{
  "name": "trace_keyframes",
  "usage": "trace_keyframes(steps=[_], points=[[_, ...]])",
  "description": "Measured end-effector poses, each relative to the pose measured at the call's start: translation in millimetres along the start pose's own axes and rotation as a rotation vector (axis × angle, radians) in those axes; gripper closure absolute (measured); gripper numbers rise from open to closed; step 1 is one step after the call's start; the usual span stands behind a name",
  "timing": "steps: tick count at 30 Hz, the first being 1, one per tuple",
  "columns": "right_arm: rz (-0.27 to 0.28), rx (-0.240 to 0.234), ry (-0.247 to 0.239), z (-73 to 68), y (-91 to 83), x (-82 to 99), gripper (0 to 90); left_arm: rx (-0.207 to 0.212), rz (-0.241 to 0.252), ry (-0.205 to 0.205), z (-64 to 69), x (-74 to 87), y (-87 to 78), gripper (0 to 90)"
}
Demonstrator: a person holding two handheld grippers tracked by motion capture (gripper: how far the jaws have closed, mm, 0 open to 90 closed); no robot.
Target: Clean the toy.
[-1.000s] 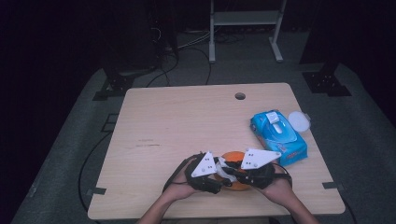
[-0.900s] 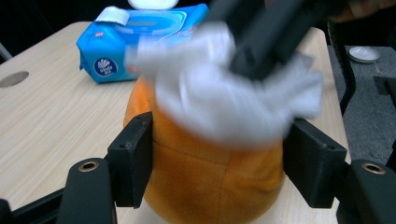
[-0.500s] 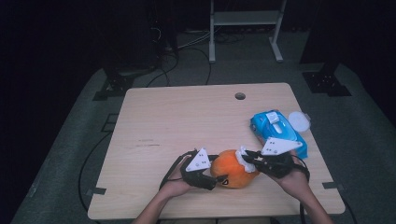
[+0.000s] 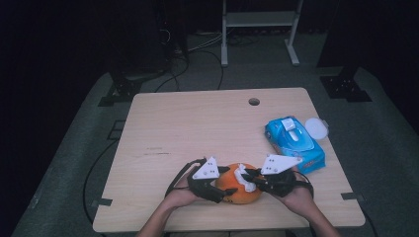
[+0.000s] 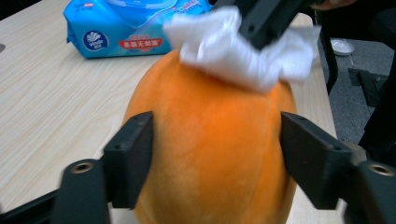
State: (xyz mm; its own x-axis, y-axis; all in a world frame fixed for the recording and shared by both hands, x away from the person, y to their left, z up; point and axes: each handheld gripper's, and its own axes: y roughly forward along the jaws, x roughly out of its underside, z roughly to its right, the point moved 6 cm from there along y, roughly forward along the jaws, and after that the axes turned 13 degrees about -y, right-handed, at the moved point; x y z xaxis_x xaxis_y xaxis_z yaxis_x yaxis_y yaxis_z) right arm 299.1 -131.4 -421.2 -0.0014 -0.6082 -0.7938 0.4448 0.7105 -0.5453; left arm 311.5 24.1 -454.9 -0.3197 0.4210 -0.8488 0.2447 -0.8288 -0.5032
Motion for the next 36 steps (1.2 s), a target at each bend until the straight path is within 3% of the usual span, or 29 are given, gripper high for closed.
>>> trace_keyframes(steps=[2,7,10,12,13,15,17,20,23,24,26,30,32,34,36], points=[[-0.005,0.008,0.007,5.3,-4.1,3.2,80.1,-0.006,-0.010,0.009,-1.8,0.9,-0.6,31.2],[-0.035,0.030,0.034,16.2,-13.2,14.8,80.2,0.008,-0.009,-0.019,-6.9,3.2,-3.3,29.3],[-0.025,0.015,0.054,14.0,-11.3,15.5,80.4,0.005,-0.010,-0.026,-3.6,-3.0,1.2,13.4],[0.008,-0.017,0.054,7.9,-8.4,9.5,80.4,-0.015,-0.031,-0.011,-0.1,-3.7,8.2,9.3],[0.014,-0.027,0.043,4.2,-6.5,6.1,80.3,-0.029,-0.034,0.008,1.3,-2.6,10.0,11.1],[-0.005,-0.012,0.012,-0.9,-3.2,2.7,80.4,-0.043,-0.032,0.018,0.8,-1.3,8.3,23.0],[0.007,-0.003,0.022,1.0,-4.1,1.5,80.5,-0.065,-0.010,0.028,-0.8,-3.5,5.2,31.1],[0.029,0.013,0.037,5.7,-7.6,-1.4,80.5,-0.104,0.028,0.072,0.4,-11.0,6.0,35.9],[0.028,0.039,0.039,9.9,-8.5,-2.9,80.5,-0.199,0.050,0.155,-2.4,-16.3,7.9,36.9],[0.024,0.045,0.044,11.7,-7.9,-1.8,80.5,-0.205,0.047,0.157,-4.0,-15.2,8.8,36.6],[0.012,0.037,0.059,15.3,-5.0,4.5,80.4,-0.180,0.043,0.128,-7.6,-10.4,9.6,35.1],[0.008,0.009,0.109,21.5,-1.8,19.9,80.3,-0.074,0.043,-0.012,-14.4,-3.3,3.8,24.8],[0.004,0.011,0.114,22.3,-3.9,23.0,80.3,-0.023,0.068,-0.111,-17.4,-5.1,-0.1,17.6],[0.001,0.010,0.112,21.1,-5.5,23.4,80.3,-0.041,0.068,-0.185,-23.8,-6.2,-1.3,14.0],[0.018,-0.009,0.107,16.1,-5.3,20.3,80.3,-0.046,0.046,-0.186,-25.3,-1.4,1.2,19.0]])
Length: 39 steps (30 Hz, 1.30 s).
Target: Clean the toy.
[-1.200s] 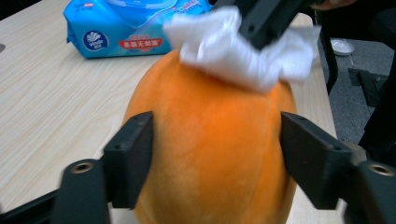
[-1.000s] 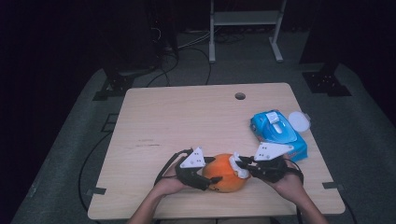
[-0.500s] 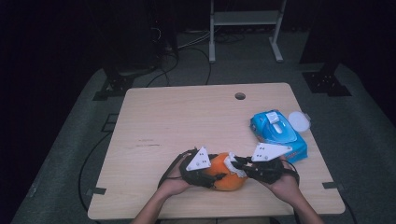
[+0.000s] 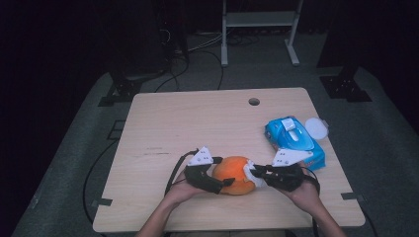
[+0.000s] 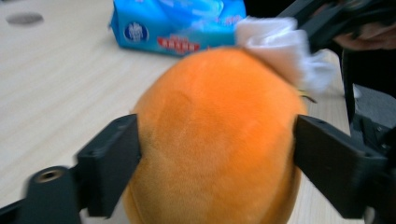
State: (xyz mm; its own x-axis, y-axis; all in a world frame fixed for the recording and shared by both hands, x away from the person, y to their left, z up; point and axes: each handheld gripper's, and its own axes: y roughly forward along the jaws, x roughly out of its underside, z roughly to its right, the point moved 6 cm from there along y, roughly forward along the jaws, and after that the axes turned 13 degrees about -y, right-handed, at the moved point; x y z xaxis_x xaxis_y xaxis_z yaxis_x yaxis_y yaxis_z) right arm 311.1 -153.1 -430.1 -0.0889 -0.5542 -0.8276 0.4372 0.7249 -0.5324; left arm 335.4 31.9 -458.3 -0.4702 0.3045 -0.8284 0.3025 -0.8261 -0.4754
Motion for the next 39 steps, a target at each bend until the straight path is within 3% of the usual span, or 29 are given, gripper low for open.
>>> trace_keyframes(steps=[3,7,11,14,19,21,23,25,27,29,31,33,36,37,39], points=[[-0.003,-0.003,-0.040,-4.6,3.8,-1.4,80.2,-0.010,-0.007,0.021,-1.4,4.0,-1.4,25.5],[0.007,0.004,0.015,8.8,2.4,6.7,80.1,-0.006,-0.004,0.024,-5.5,6.3,-3.2,27.7],[-0.021,0.040,0.034,16.9,-1.7,17.1,80.2,0.003,0.000,0.041,-4.6,7.9,-3.7,27.4],[-0.007,0.023,0.054,15.5,-1.3,17.0,80.3,0.008,-0.014,0.066,-2.1,8.4,-3.2,27.3],[0.055,-0.033,0.018,0.3,2.0,-2.1,80.2,0.029,-0.034,0.114,1.8,10.7,-3.1,27.6],[0.031,-0.020,0.000,-0.1,5.9,-2.4,80.2,0.030,-0.029,0.103,0.7,10.7,-3.9,27.5],[0.036,-0.017,0.021,5.2,5.1,0.8,80.2,0.046,-0.024,0.081,-1.2,10.3,-5.9,26.8],[0.020,0.003,0.039,11.5,2.6,7.9,80.2,0.064,-0.017,0.040,-3.5,8.4,-7.9,22.7],[0.007,0.009,0.058,15.8,-0.1,16.3,80.3,0.079,-0.014,-0.026,-6.6,6.3,-8.1,18.6],[0.015,-0.003,0.085,17.3,-1.6,20.7,80.3,0.085,-0.007,-0.048,-7.0,6.3,-6.0,18.7],[0.020,-0.003,0.083,16.0,-1.2,18.4,80.4,0.065,-0.009,-0.026,-4.4,7.0,-3.3,22.3],[0.031,-0.004,0.067,11.4,0.3,10.4,80.4,0.050,-0.018,0.038,2.0,7.1,-1.8,25.5],[0.076,-0.053,0.033,-3.6,4.1,-7.8,80.4,0.045,-0.037,0.130,14.0,7.3,1.5,26.6],[0.069,-0.047,-0.001,-8.1,6.9,-12.6,80.3,0.035,-0.047,0.146,16.0,7.7,1.9,26.5],[0.041,-0.024,-0.050,-11.7,10.1,-15.9,80.3,0.039,-0.050,0.139,14.6,7.6,-0.4,24.3]])
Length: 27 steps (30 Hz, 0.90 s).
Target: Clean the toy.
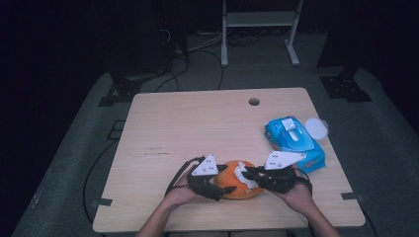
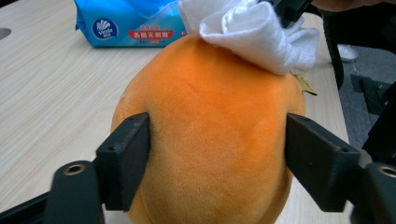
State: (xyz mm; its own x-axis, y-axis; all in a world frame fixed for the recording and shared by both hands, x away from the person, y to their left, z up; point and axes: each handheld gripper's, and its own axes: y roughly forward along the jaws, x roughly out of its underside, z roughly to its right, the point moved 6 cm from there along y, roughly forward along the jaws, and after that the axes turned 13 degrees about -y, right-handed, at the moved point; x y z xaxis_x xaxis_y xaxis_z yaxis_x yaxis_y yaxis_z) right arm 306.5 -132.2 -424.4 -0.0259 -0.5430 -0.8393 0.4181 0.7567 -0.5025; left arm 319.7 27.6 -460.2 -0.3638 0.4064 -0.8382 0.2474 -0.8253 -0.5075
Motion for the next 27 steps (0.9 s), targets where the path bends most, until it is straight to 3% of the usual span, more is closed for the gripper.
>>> trace_keyframes(steps=[4,7,8,9,12,16,18,19,21,23,27], points=[[-0.013,0.029,0.042,12.6,-6.4,13.0,80.1,0.031,0.025,-0.070,-10.4,1.7,-6.4,18.5],[-0.020,0.048,0.098,22.1,-14.3,24.1,80.2,0.020,-0.040,-0.169,-20.8,6.2,-1.0,6.4],[-0.015,0.043,0.103,22.4,-15.3,24.7,80.1,0.042,-0.044,-0.201,-21.8,7.2,1.3,6.3],[-0.014,0.043,0.101,21.7,-15.3,24.1,80.2,0.071,-0.052,-0.207,-21.0,7.9,3.1,9.4],[-0.021,0.039,0.066,13.9,-9.8,17.3,80.2,0.035,-0.034,-0.134,-15.1,6.2,3.4,22.0],[0.011,0.012,0.034,1.9,-5.5,3.5,80.2,-0.024,-0.037,0.029,-3.7,2.0,1.3,30.8],[0.012,0.011,0.006,-3.0,-4.2,-1.9,80.2,-0.032,-0.044,0.067,-0.3,0.7,2.2,31.3],[0.003,0.018,-0.015,-3.7,-4.1,-3.2,80.4,-0.033,-0.043,0.063,-0.3,0.5,2.2,31.3],[-0.025,0.038,-0.028,-1.0,-5.6,-2.7,80.5,-0.016,-0.037,0.020,-2.7,1.5,2.2,28.1],[-0.039,0.064,-0.011,5.4,-8.1,1.7,80.5,0.007,-0.025,-0.058,-6.1,1.1,2.4,19.4],[-0.033,0.085,0.035,15.4,-13.1,9.8,80.5,0.082,-0.015,-0.187,-8.3,-1.0,2.9,11.1]])
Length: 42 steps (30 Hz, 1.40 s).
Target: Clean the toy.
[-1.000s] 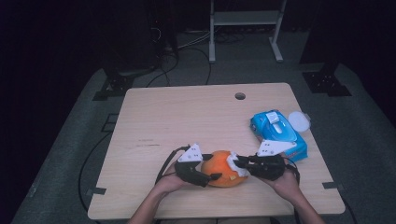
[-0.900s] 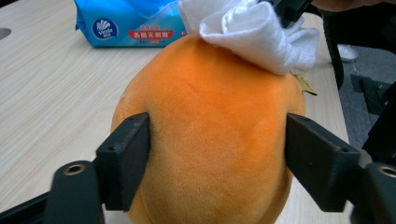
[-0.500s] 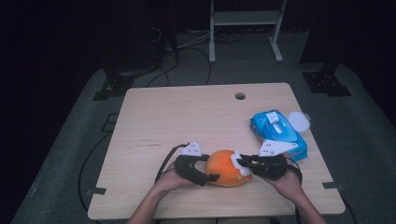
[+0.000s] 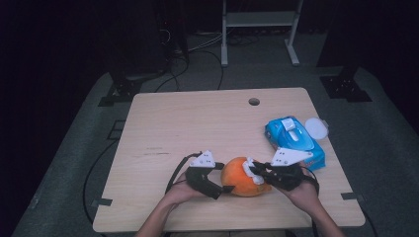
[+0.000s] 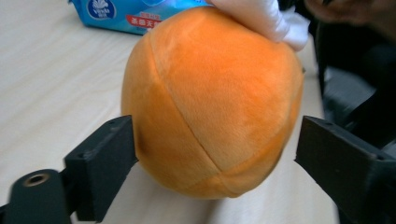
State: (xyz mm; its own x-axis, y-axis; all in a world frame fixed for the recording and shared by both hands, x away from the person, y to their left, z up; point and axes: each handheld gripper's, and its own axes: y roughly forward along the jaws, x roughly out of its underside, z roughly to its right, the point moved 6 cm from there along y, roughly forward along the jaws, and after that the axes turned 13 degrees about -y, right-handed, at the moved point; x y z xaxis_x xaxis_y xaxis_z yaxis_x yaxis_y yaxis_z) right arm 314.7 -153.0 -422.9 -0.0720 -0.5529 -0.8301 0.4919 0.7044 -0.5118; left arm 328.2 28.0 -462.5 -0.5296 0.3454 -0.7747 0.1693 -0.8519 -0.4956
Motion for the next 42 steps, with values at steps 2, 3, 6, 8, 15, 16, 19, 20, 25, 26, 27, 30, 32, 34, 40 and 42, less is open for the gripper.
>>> trace_keyframes(steps=[2,3,6,8,15,16,19,20,25,26,27,30,32,34,40,42], points=[[0.003,-0.006,0.003,-0.3,0.4,0.3,80.5,-0.003,0.009,-0.043,0.8,-0.5,3.2,11.5],[0.002,-0.009,-0.001,-1.9,1.4,-0.1,80.5,-0.020,0.017,-0.052,-0.3,-1.0,3.7,14.8],[-0.004,-0.019,-0.019,-9.9,5.3,-3.4,80.7,-0.046,0.055,-0.052,-2.6,-3.1,2.8,26.3],[0.000,-0.030,-0.030,-17.0,8.1,-7.0,80.8,-0.057,0.064,-0.039,-4.3,-3.0,1.8,30.2],[-0.018,0.000,-0.055,-9.7,2.6,-8.6,80.7,-0.053,0.052,0.000,-5.6,1.4,1.1,30.3],[-0.023,0.017,-0.044,-5.2,-0.1,-6.1,80.7,-0.039,0.039,-0.016,-6.0,2.1,1.1,26.5],[-0.040,0.035,-0.014,3.3,-6.1,0.3,80.6,0.003,0.028,-0.102,-7.6,1.8,4.2,15.9],[-0.039,0.029,-0.005,3.3,-5.9,0.8,80.7,0.010,0.030,-0.121,-7.3,1.3,6.0,15.6],[-0.035,0.009,-0.051,-12.4,4.1,-8.7,80.7,-0.057,0.080,0.008,2.3,-6.3,2.6,33.0],[-0.014,-0.006,-0.050,-16.3,4.5,-13.5,80.7,-0.068,0.086,0.052,5.9,-8.2,1.2,34.1],[0.003,-0.020,-0.055,-20.2,5.0,-17.9,80.6,-0.087,0.091,0.100,9.2,-9.6,0.4,35.2],[0.002,-0.024,-0.086,-27.7,7.7,-23.9,80.6,-0.145,0.067,0.210,12.7,-7.3,0.1,36.5],[-0.010,-0.018,-0.090,-25.9,8.7,-21.5,80.6,-0.130,0.069,0.175,9.5,-4.3,0.5,34.2],[-0.020,0.008,-0.084,-18.4,6.3,-16.9,80.6,-0.108,0.063,0.095,5.1,-3.2,2.1,23.5],[-0.044,0.042,-0.057,-9.4,1.1,-9.6,80.6,-0.102,0.081,0.049,5.2,-5.5,6.3,28.0],[-0.035,0.028,-0.078,-17.0,4.6,-14.8,80.6,-0.122,0.085,0.105,10.3,-6.8,7.5,30.7]])
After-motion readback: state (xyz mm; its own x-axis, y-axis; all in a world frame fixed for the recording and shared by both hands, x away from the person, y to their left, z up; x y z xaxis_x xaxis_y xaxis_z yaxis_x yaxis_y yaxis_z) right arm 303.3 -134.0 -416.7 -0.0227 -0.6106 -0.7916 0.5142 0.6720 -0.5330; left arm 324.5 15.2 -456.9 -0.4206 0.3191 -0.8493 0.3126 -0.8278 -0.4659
